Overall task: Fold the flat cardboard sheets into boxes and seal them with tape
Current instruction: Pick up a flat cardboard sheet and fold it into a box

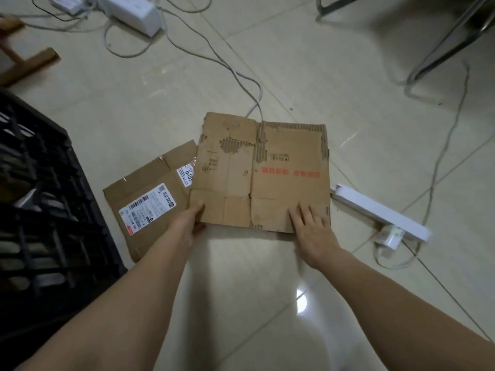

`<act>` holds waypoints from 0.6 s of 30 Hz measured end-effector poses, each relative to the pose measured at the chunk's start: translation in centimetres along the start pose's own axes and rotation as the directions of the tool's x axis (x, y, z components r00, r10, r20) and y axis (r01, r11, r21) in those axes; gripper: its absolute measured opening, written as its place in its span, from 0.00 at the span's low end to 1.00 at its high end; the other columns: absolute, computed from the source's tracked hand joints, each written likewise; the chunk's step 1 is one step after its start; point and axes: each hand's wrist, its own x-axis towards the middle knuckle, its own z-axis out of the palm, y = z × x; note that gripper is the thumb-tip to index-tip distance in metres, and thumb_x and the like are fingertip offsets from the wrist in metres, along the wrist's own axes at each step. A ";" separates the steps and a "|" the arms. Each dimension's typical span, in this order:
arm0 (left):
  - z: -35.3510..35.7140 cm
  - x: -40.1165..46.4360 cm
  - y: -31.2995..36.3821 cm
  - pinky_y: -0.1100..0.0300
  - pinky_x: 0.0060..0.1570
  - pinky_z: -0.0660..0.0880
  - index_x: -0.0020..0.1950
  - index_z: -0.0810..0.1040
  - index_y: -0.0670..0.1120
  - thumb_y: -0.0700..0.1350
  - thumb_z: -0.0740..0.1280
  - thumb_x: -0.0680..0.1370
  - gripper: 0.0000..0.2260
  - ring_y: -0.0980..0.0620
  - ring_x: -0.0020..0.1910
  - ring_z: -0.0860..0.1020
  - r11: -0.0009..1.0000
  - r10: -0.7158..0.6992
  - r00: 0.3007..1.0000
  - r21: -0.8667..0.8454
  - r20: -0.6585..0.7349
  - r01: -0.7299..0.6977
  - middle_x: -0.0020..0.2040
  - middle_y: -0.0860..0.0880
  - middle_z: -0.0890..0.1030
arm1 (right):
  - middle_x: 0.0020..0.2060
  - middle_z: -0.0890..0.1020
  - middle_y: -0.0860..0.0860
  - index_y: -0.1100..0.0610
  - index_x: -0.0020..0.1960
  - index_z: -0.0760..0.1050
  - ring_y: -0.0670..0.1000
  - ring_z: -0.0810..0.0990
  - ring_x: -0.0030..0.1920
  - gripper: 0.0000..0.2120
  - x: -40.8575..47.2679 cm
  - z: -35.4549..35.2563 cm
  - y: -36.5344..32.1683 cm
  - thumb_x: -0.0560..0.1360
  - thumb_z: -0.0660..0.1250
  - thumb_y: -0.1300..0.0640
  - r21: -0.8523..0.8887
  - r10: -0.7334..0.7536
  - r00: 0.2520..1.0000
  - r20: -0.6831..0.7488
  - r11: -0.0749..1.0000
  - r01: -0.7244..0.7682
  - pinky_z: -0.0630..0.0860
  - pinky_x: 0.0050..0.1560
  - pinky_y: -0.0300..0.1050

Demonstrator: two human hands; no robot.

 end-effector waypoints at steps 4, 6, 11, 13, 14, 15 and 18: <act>0.7 -1.1 0.7 0.49 0.46 0.76 0.51 0.75 0.43 0.40 0.65 0.79 0.02 0.49 0.41 0.79 0.986 -0.005 0.995 -0.167 0.098 0.022 0.43 0.45 0.80 | 0.77 0.43 0.54 0.54 0.77 0.36 0.58 0.42 0.77 0.41 0.4 -1.3 -0.4 0.77 0.63 0.55 -0.010 0.030 0.997 -0.077 0.999 -0.031 0.46 0.74 0.58; 1.2 -2.6 1.8 0.46 0.47 0.76 0.50 0.75 0.42 0.39 0.64 0.80 0.02 0.48 0.42 0.79 0.977 0.022 0.991 -0.212 0.130 0.006 0.44 0.44 0.80 | 0.77 0.40 0.54 0.54 0.77 0.34 0.58 0.40 0.77 0.43 0.4 -2.6 -0.5 0.77 0.64 0.58 -0.020 0.037 0.991 -0.125 0.999 -0.040 0.45 0.74 0.58; 1.5 -10.0 5.4 0.48 0.42 0.79 0.52 0.75 0.41 0.35 0.62 0.80 0.04 0.46 0.44 0.80 0.965 0.106 0.991 -0.250 0.087 -0.081 0.47 0.43 0.81 | 0.78 0.41 0.53 0.56 0.77 0.34 0.55 0.41 0.77 0.41 -2.5 -9.2 -0.4 0.76 0.59 0.69 0.048 -0.024 0.983 -0.185 0.998 0.034 0.46 0.76 0.53; 0.9 -14.8 7.5 0.52 0.30 0.79 0.51 0.74 0.41 0.34 0.61 0.80 0.04 0.47 0.43 0.80 0.970 0.103 0.993 -0.228 0.064 -0.086 0.45 0.43 0.80 | 0.78 0.45 0.53 0.56 0.78 0.38 0.54 0.45 0.77 0.40 -5.1 -13.6 -0.1 0.76 0.57 0.72 0.131 -0.053 0.983 -0.175 0.988 0.077 0.50 0.75 0.49; 0.4 -17.4 8.7 0.53 0.26 0.79 0.50 0.74 0.40 0.34 0.61 0.80 0.04 0.46 0.42 0.80 0.969 0.102 0.993 -0.232 0.051 -0.088 0.44 0.42 0.80 | 0.78 0.48 0.54 0.56 0.78 0.41 0.54 0.48 0.77 0.38 -6.7 -16.0 0.0 0.76 0.56 0.72 0.164 -0.075 0.982 -0.171 0.981 0.103 0.52 0.75 0.48; -0.1 -20.1 10.0 0.54 0.24 0.78 0.51 0.74 0.39 0.34 0.62 0.80 0.03 0.46 0.41 0.80 0.964 0.104 0.994 -0.248 0.035 -0.093 0.44 0.41 0.80 | 0.77 0.52 0.55 0.57 0.78 0.44 0.55 0.53 0.76 0.36 -8.3 -18.6 0.0 0.76 0.56 0.71 0.184 -0.100 0.979 -0.177 0.974 0.133 0.54 0.74 0.48; -1.2 -29.5 14.8 0.58 0.26 0.79 0.56 0.76 0.37 0.36 0.66 0.78 0.07 0.48 0.39 0.81 0.953 0.152 0.988 -0.268 0.024 -0.141 0.46 0.40 0.81 | 0.66 0.71 0.56 0.56 0.73 0.59 0.58 0.71 0.64 0.27 -13.7 -26.6 -0.2 0.75 0.57 0.67 0.226 -0.163 0.959 -0.230 0.950 0.215 0.70 0.61 0.50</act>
